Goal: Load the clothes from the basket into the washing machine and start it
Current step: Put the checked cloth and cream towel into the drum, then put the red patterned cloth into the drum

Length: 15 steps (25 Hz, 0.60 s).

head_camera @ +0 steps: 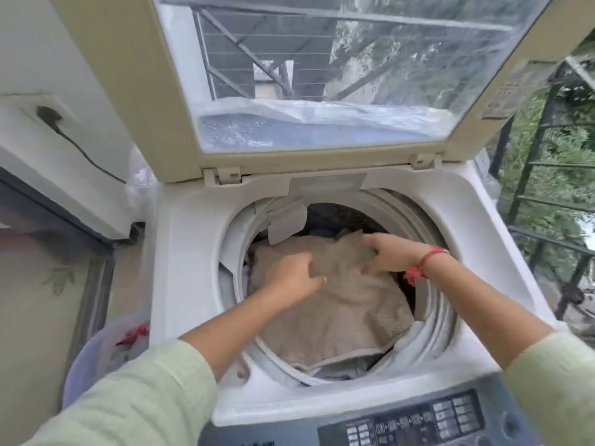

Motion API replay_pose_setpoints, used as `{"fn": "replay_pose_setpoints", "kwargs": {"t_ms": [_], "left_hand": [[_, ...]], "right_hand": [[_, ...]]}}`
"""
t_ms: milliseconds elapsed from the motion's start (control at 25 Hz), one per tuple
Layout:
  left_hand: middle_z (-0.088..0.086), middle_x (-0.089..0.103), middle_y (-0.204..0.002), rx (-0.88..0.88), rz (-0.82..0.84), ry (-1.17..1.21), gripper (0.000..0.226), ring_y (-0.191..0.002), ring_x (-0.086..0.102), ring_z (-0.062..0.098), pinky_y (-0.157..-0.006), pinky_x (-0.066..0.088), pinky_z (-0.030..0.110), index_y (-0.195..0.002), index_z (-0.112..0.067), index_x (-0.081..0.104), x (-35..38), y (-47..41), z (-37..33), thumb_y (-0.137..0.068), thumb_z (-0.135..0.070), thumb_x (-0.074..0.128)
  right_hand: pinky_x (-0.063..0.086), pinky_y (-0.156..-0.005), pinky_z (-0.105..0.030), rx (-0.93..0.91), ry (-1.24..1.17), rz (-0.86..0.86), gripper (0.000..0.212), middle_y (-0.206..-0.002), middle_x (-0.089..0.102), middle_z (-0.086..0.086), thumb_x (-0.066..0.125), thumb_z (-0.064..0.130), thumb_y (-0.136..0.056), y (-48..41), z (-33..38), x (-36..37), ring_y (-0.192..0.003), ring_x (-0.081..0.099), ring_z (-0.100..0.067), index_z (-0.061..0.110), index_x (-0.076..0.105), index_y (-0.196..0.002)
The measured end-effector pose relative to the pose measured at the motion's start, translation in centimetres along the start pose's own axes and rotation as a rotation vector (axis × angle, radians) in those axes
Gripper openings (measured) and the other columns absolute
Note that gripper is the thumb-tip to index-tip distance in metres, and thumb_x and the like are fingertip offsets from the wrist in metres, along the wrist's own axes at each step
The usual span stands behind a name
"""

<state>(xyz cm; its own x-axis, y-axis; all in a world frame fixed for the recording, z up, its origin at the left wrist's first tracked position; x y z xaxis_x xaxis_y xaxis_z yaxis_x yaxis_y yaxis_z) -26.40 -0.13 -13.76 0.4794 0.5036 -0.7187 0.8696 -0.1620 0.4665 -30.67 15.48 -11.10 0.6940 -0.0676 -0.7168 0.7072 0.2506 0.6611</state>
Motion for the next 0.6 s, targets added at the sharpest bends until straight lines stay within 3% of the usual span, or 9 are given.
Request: {"fn": "replay_pose_setpoints", "kwargs": {"t_ms": [160,240,320,440,600], "left_hand": [[-0.018,0.057,-0.113,0.269,-0.561,0.222,0.033,-0.122,0.044,0.006,-0.099,0.036,0.024,-0.108,-0.03,0.061,-14.0,15.0,1.4,-0.083,-0.049,0.053],[-0.018,0.054,-0.114,0.225,-0.836,0.237,0.034,-0.127,0.035,0.004,-0.103,0.025,0.018,-0.107,-0.027,0.061,-18.3,23.2,7.5,-0.082,-0.047,0.05],[-0.014,0.054,-0.115,0.039,-0.968,0.243,0.038,-0.129,0.035,0.01,-0.103,0.022,0.016,-0.107,-0.021,0.061,-19.3,30.1,15.9,-0.081,-0.046,0.048],[0.002,0.062,-0.11,-0.225,-0.948,0.216,0.046,-0.12,0.041,0.023,-0.105,0.027,0.032,-0.104,-0.011,0.062,-16.0,36.7,28.2,-0.08,-0.046,0.046],[0.008,0.066,-0.106,-0.513,-0.676,0.244,0.05,-0.113,0.053,0.036,-0.099,0.036,0.043,-0.1,-0.012,0.065,-6.9,41.0,43.4,-0.076,-0.05,0.043]], "right_hand": [[0.035,-0.101,-0.027,-0.169,-0.364,-0.512,0.055,-0.132,0.048,0.006,0.066,0.041,-0.082,10.2,6.7,-6.9,-0.122,0.043,-0.01,0.029,0.046,-0.133],[0.036,-0.101,-0.025,-0.323,-0.515,-0.572,0.048,-0.128,0.047,0.015,0.066,0.036,-0.083,14.1,13.7,-5.5,-0.118,0.043,0.0,0.032,0.05,-0.129],[0.037,-0.102,-0.025,-0.491,-0.585,-0.54,0.045,-0.129,0.047,0.02,0.066,0.036,-0.084,16.5,22.2,-2.1,-0.122,0.043,0.003,0.034,0.052,-0.127],[0.037,-0.102,-0.021,-0.658,-0.608,-0.37,0.039,-0.13,0.046,0.018,0.062,0.041,-0.086,17.1,34.6,5.9,-0.127,0.042,0.0,0.035,0.055,-0.123],[0.029,-0.105,-0.015,-0.728,-0.359,-0.106,0.041,-0.131,0.046,0.008,0.061,0.027,-0.084,13.9,47.4,21.0,-0.126,0.042,-0.006,0.026,0.054,-0.124]]}}
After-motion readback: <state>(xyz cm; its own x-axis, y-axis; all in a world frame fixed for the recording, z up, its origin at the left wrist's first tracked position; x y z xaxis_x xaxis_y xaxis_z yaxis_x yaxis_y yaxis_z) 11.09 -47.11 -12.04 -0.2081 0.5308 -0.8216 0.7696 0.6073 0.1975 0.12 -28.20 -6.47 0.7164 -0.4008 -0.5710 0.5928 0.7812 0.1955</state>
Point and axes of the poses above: each hand's wrist, its own y-axis away from the middle knuckle, its own x-axis out of the palm, z = x × y, the point moved 10 cm from there along -y, towards the middle knuckle
